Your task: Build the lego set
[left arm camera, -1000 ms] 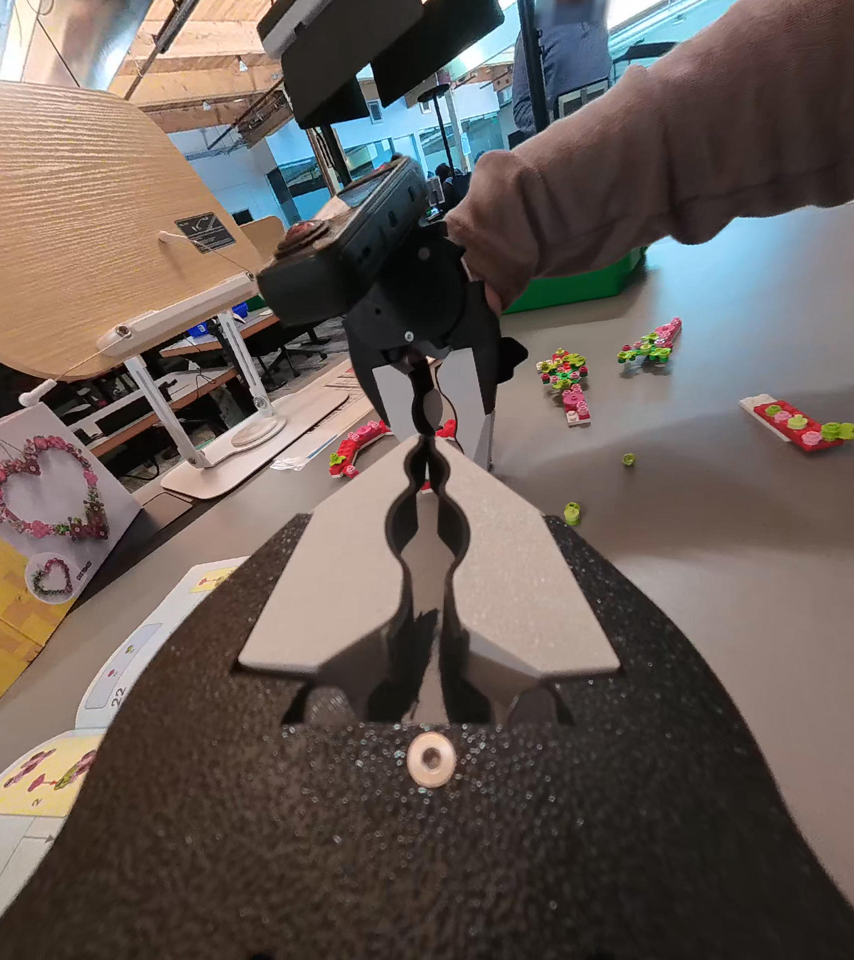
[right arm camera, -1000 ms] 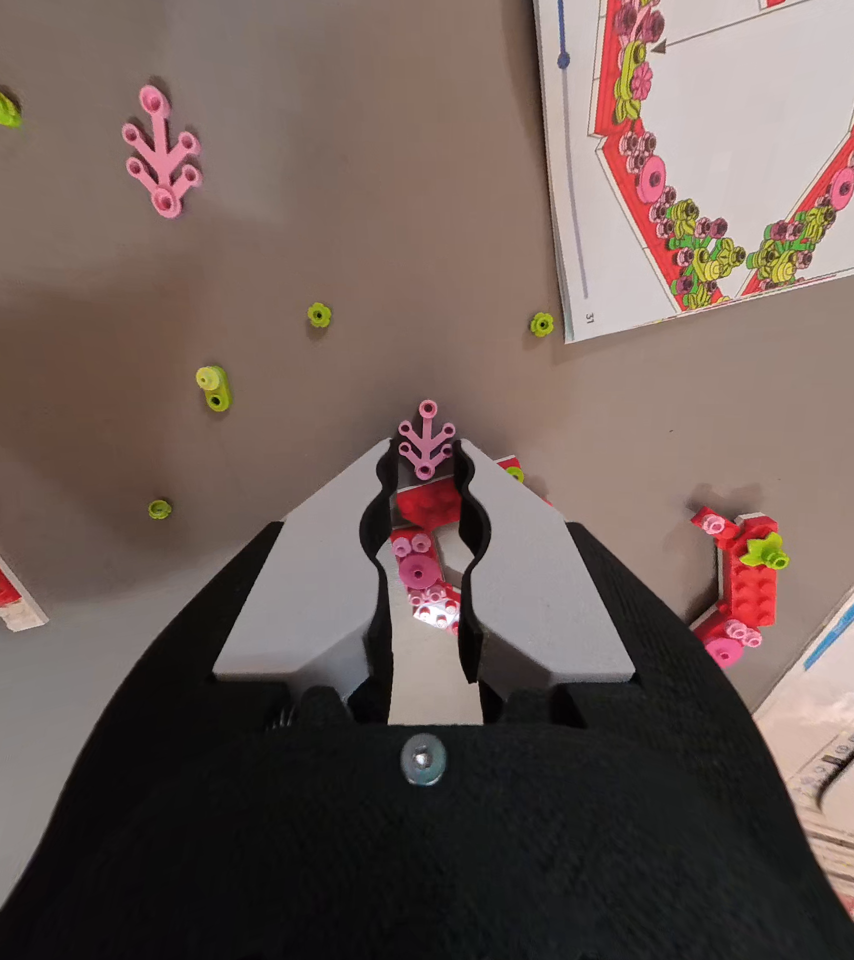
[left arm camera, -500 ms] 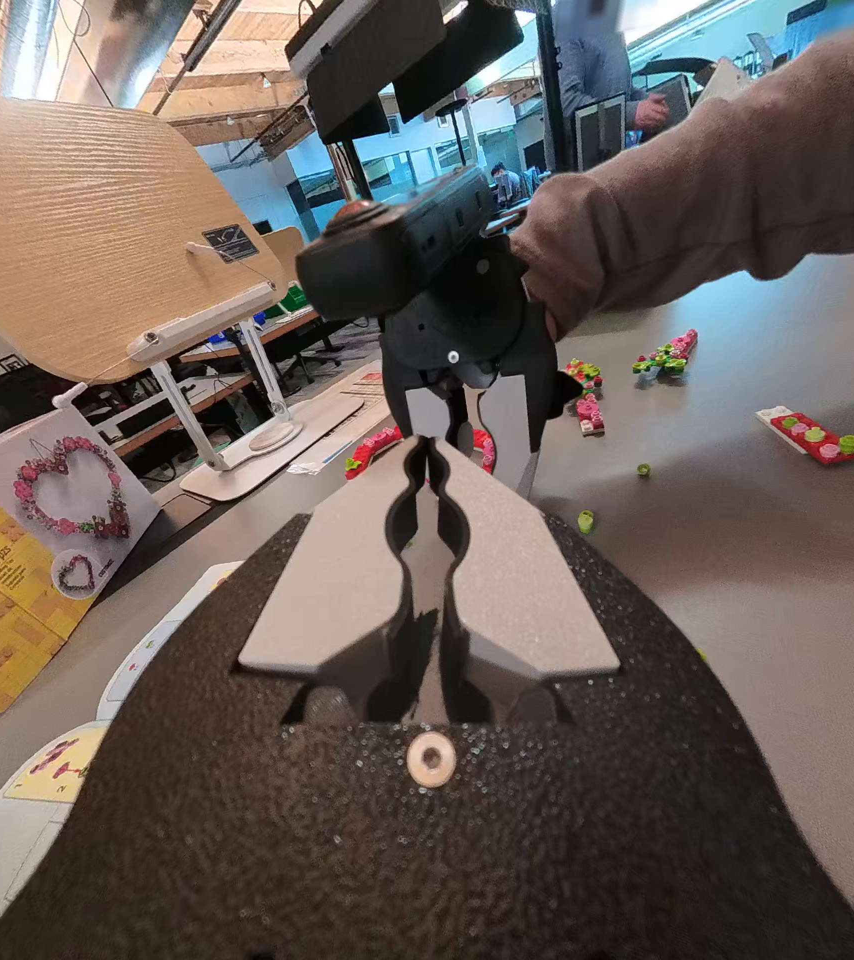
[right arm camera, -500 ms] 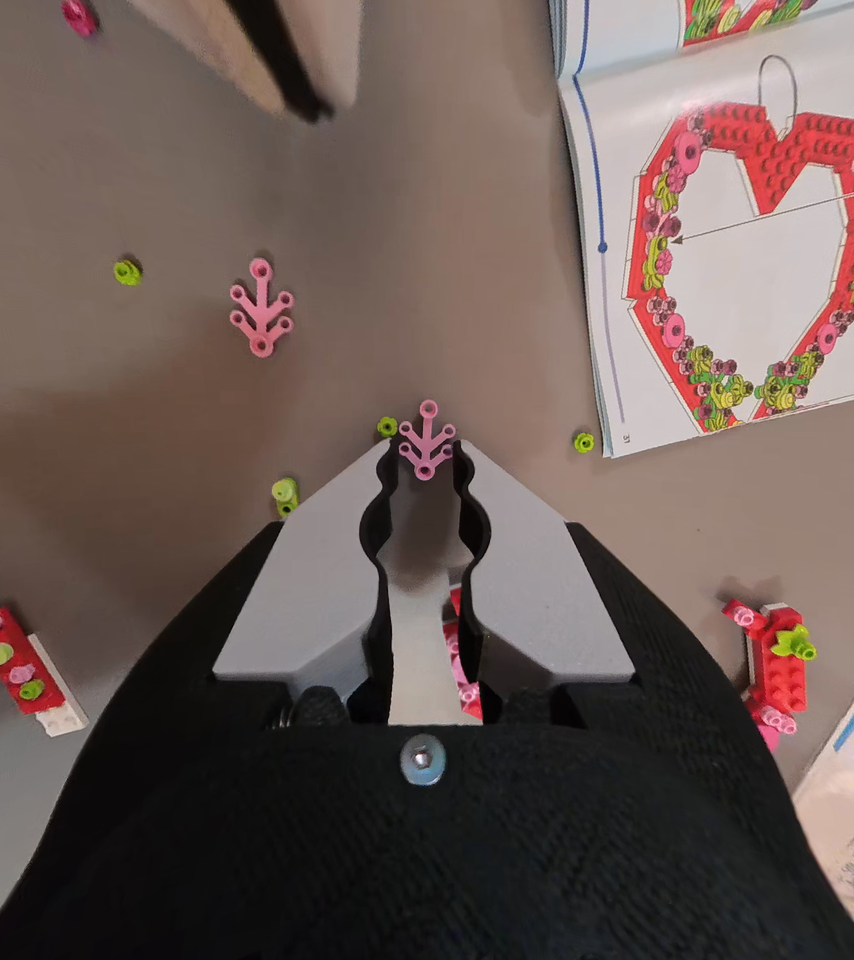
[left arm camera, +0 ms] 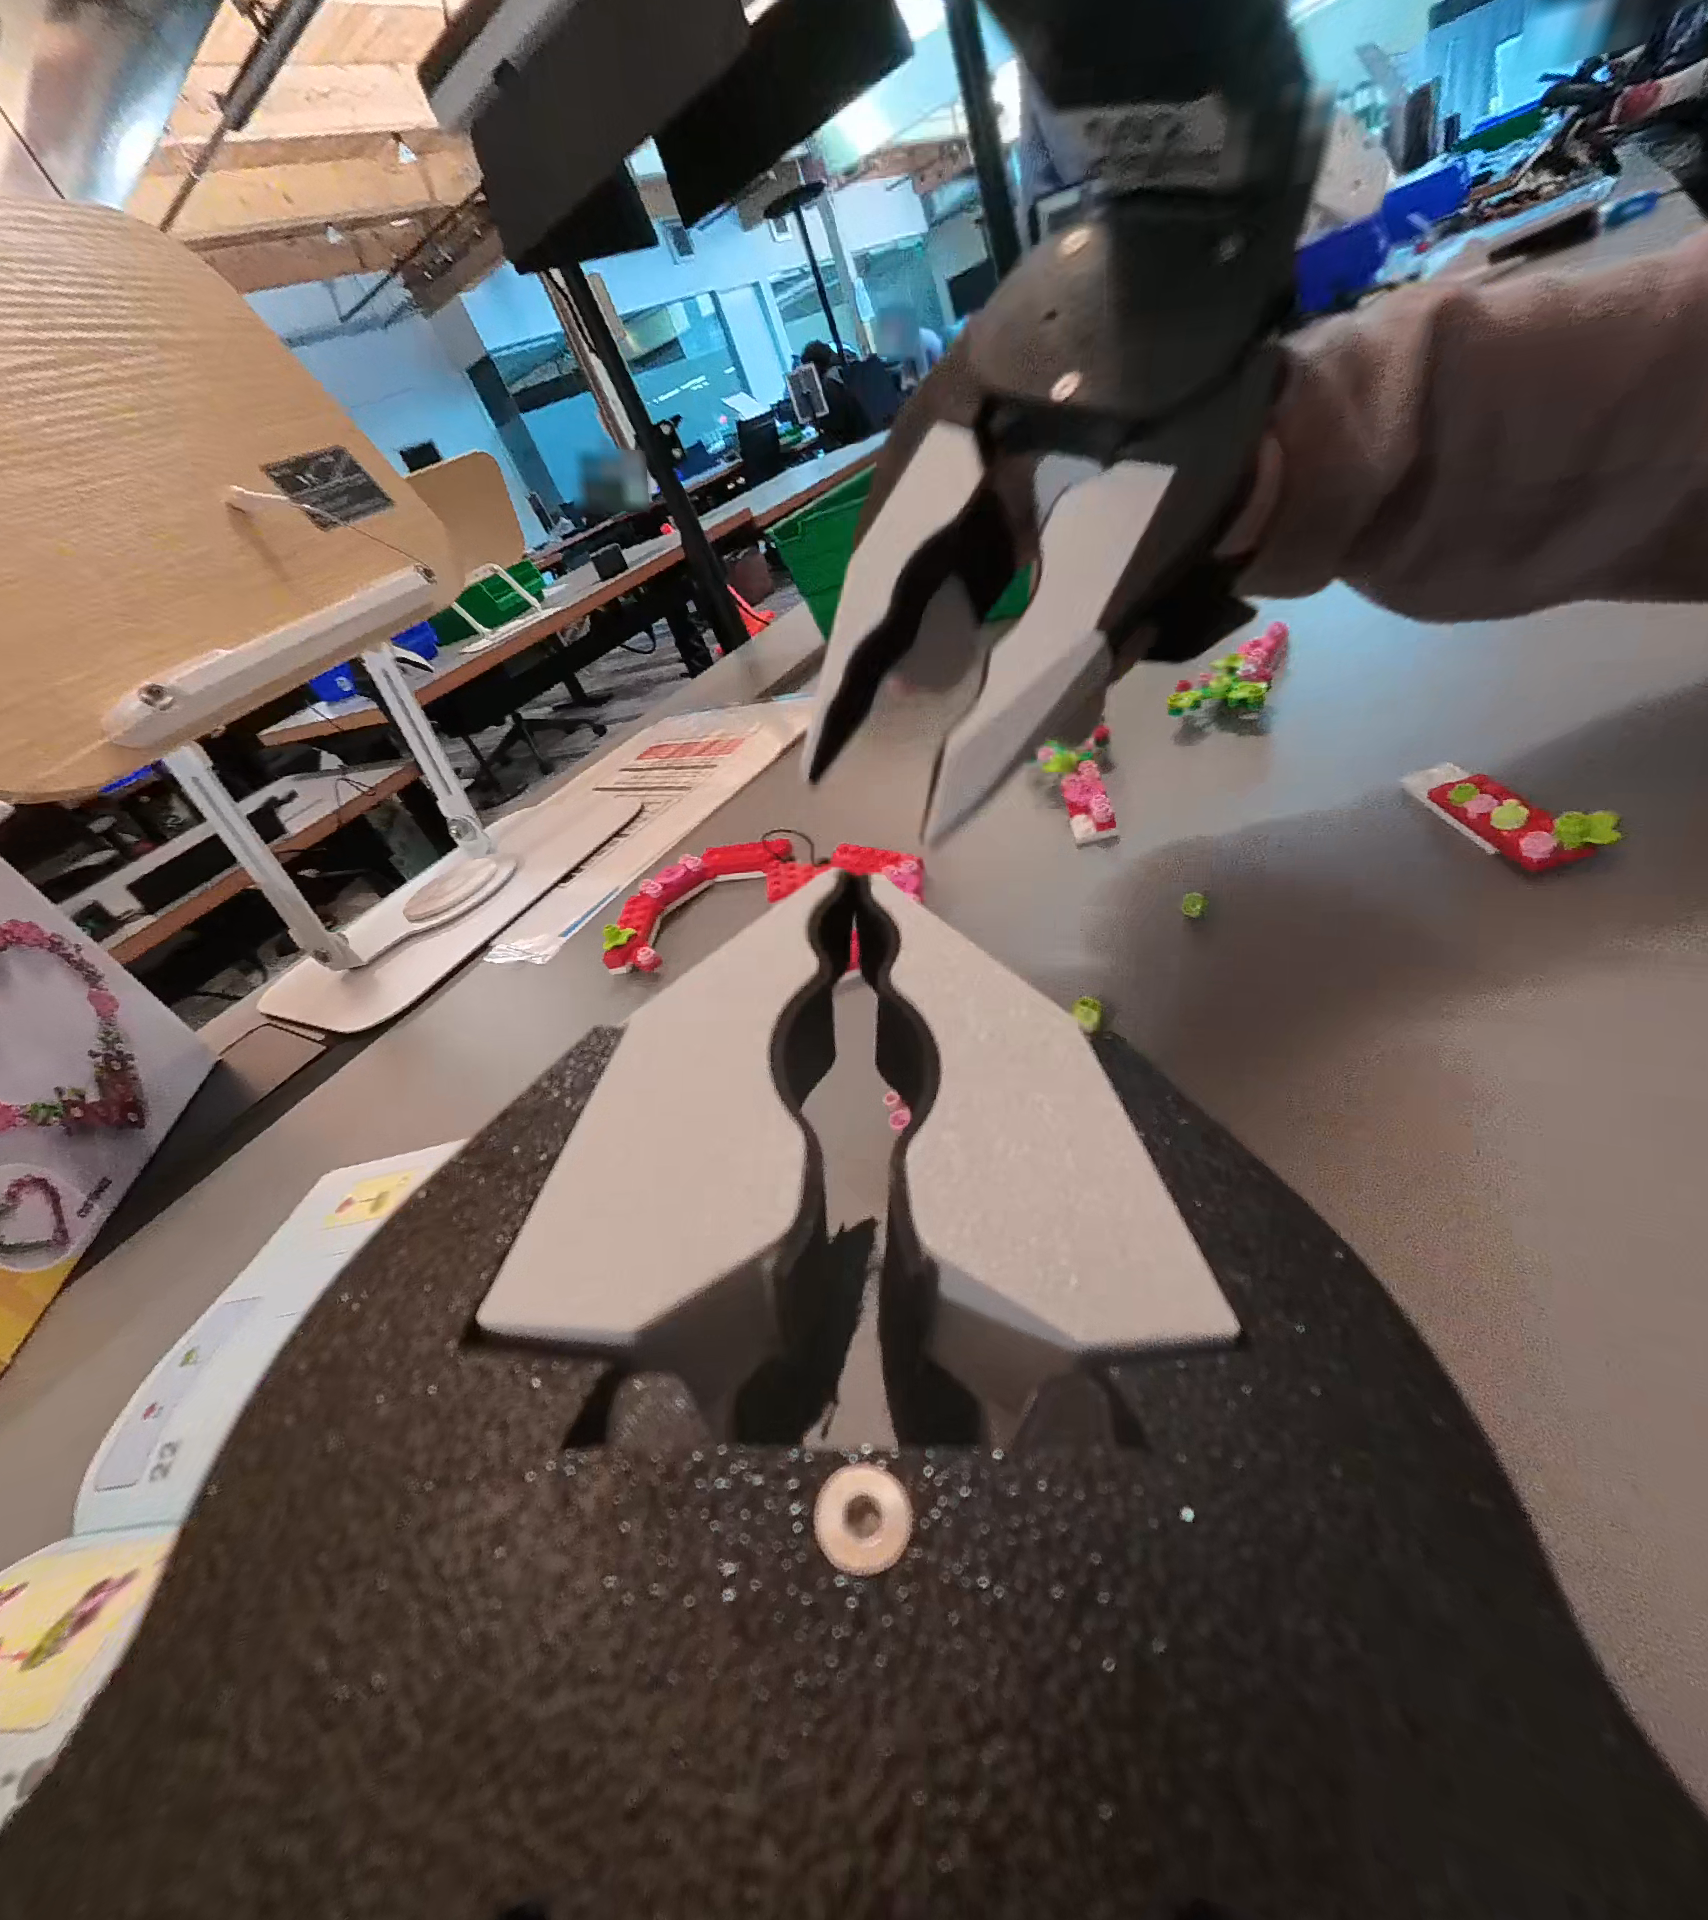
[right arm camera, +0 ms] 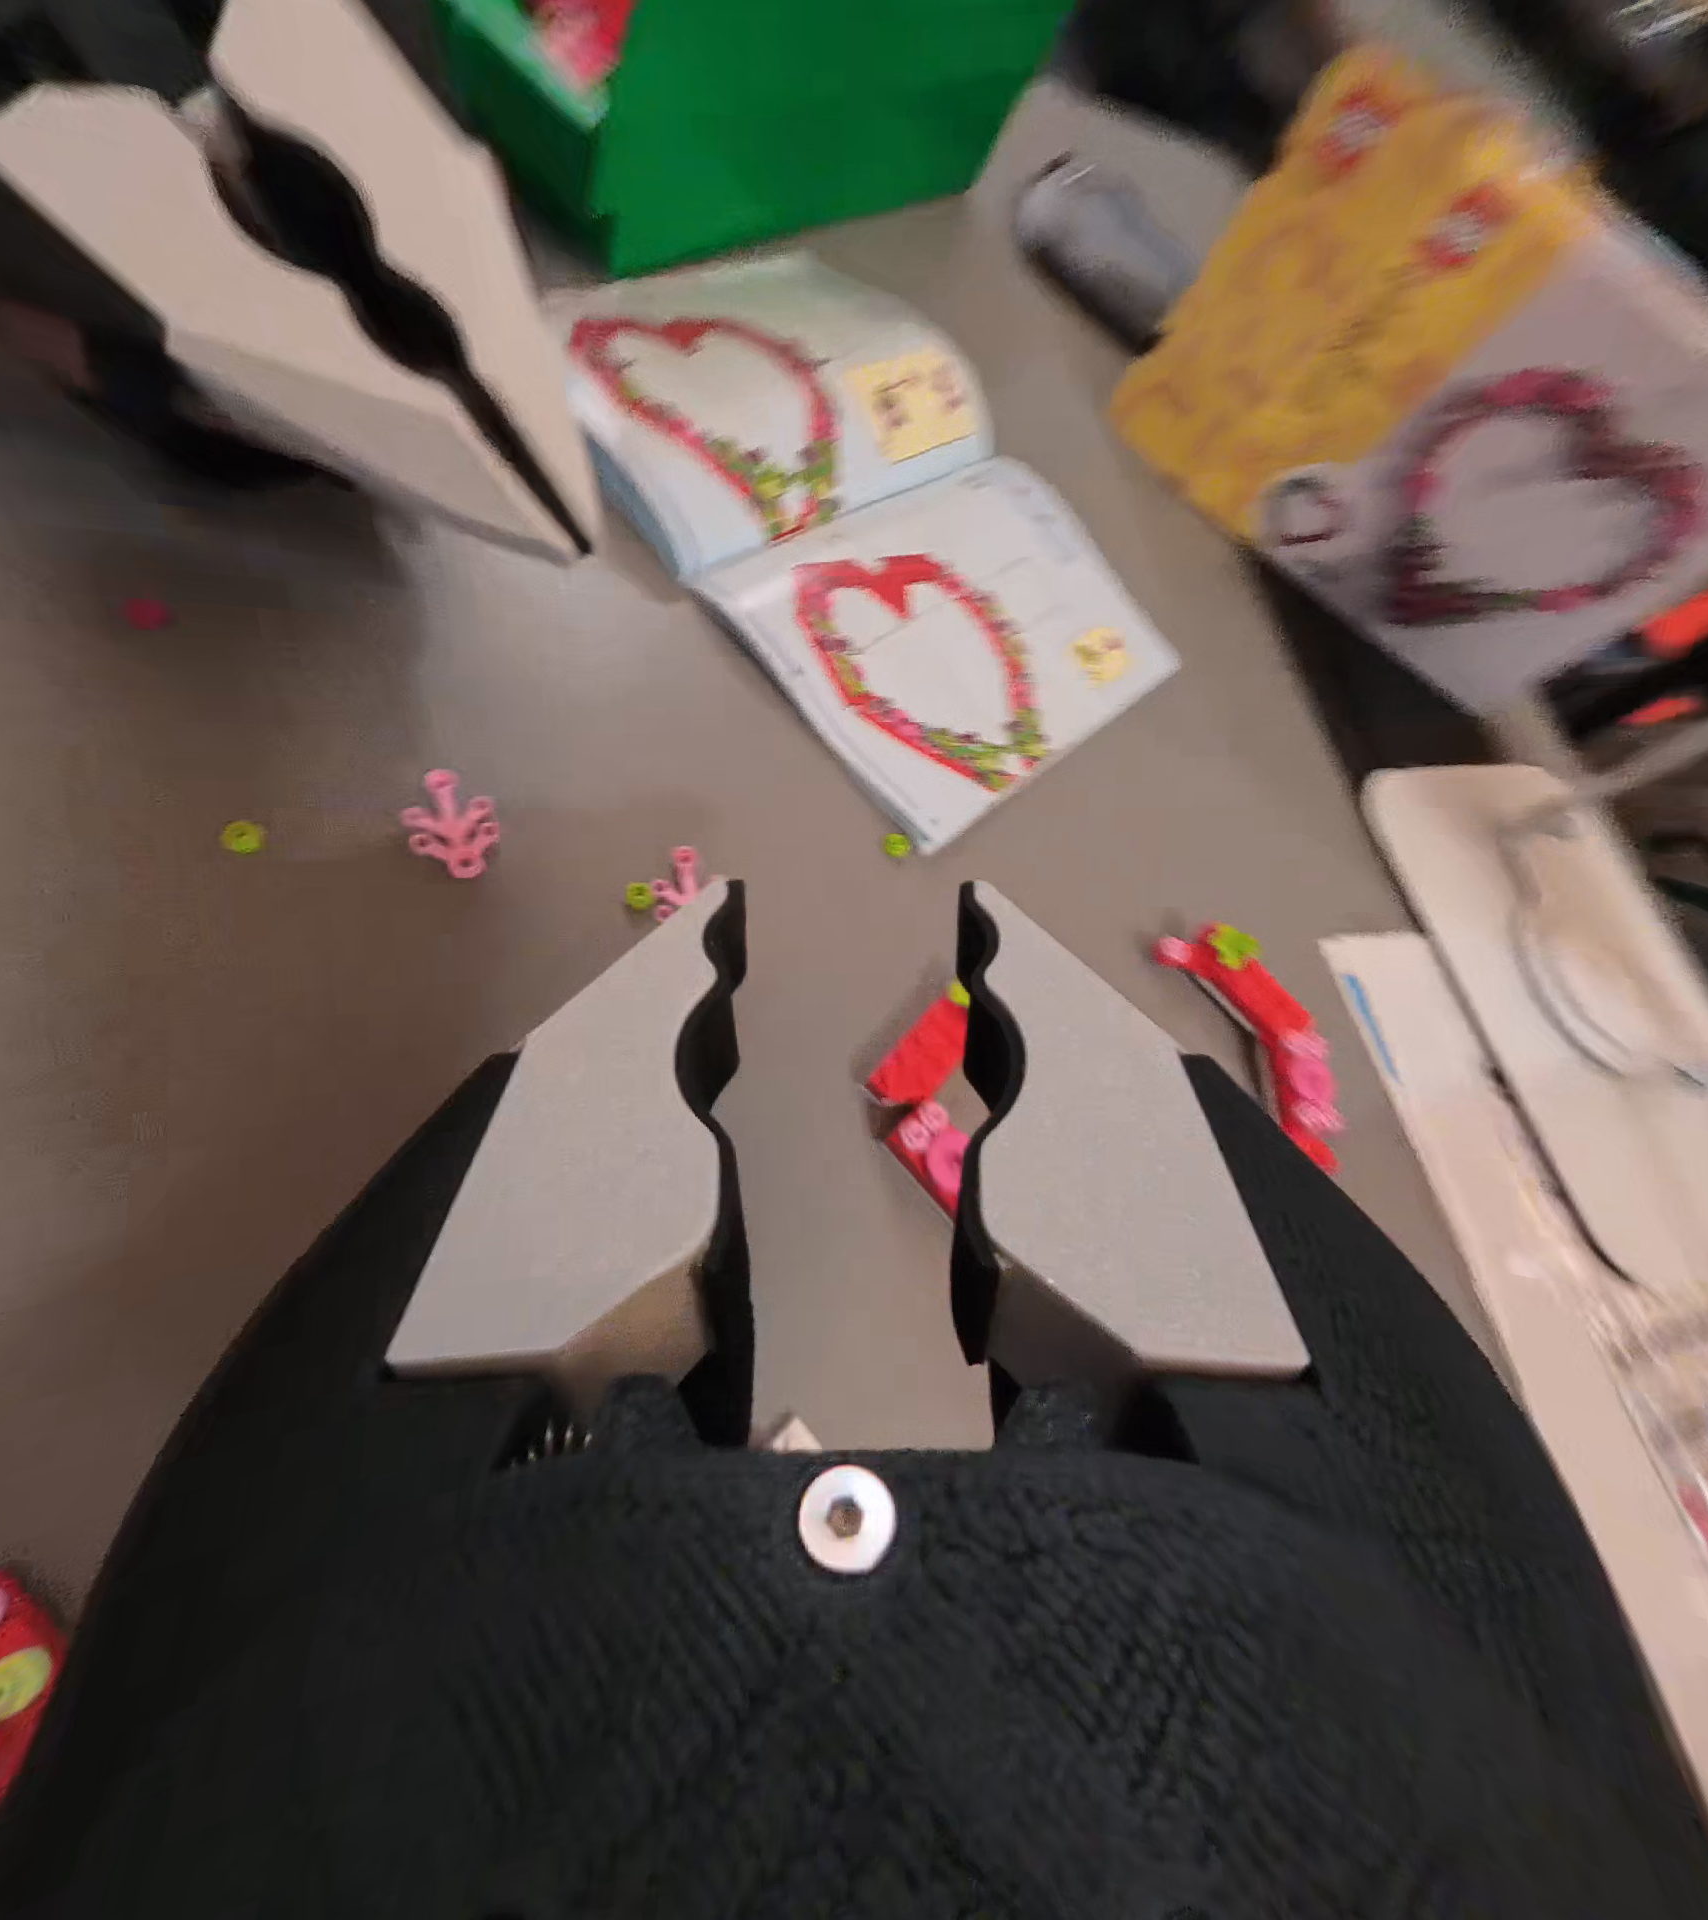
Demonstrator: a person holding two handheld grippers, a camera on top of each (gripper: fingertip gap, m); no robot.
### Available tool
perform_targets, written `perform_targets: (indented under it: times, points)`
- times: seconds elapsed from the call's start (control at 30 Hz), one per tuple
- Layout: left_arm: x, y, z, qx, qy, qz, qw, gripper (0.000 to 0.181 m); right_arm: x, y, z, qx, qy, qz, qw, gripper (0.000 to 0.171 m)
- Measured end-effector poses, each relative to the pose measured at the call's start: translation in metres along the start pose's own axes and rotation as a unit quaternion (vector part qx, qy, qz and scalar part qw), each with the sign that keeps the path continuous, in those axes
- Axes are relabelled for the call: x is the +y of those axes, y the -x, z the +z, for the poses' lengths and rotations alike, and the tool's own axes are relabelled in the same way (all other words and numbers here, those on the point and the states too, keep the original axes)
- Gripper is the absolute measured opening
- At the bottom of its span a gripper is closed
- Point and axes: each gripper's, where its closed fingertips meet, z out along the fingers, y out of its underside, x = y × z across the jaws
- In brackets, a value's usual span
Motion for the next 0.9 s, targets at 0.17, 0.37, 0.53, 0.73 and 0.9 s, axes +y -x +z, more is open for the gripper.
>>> perform_targets:
  times: [0.17,0.37,0.53,0.73,0.9]
  points:
    - [0.001,-0.008,0.002,0.009,-0.001,0.009,1.0,0.0,0.01,-0.044,-0.069,0.247,-0.133,0.025,0.96,0.04]
    - [0.002,-0.008,0.002,0.001,-0.001,0.035,0.999,0.0,0.003,-0.062,-0.135,0.448,-0.22,-0.075,0.863,0.033]
    - [0.001,-0.001,-0.001,-0.005,-0.01,0.008,1.0,0.0,0.01,-0.063,-0.135,0.44,-0.259,-0.017,0.86,0.025]
    - [0.0,0.004,-0.003,-0.009,-0.019,-0.008,1.0,0.0,0.027,-0.066,-0.123,0.446,-0.227,-0.016,0.865,0.023]
    - [0.001,0.003,-0.003,-0.006,-0.019,-0.016,1.0,0.0,0.028,-0.068,-0.129,0.451,-0.234,-0.007,0.861,0.022]
